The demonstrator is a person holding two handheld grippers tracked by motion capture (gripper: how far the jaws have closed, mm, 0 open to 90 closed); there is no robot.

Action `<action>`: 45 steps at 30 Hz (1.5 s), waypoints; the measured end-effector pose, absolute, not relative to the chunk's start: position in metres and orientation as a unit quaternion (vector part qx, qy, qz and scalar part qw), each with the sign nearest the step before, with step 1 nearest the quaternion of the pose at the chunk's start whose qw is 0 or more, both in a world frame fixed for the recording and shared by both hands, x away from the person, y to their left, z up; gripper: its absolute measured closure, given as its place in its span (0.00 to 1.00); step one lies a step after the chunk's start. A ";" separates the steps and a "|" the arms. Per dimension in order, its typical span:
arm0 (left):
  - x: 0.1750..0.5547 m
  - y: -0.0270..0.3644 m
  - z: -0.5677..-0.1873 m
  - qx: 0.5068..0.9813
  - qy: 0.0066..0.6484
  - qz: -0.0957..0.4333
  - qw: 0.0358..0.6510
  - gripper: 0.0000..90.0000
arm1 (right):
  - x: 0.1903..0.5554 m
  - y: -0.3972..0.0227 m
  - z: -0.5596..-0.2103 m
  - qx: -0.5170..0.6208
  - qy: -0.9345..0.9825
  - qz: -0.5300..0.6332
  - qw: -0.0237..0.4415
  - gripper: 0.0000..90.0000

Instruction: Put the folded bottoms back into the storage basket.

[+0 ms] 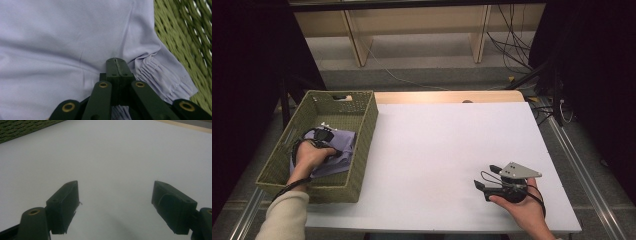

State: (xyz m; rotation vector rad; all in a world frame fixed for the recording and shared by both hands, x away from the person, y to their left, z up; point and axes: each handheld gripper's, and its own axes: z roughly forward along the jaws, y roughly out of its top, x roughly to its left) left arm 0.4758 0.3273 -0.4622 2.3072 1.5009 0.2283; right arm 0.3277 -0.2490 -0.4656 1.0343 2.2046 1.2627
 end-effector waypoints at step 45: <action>0.505 0.291 -0.464 0.781 0.567 0.145 0.218 0.98 | 0.328 -0.248 -0.467 0.367 0.790 0.450 0.194 0.25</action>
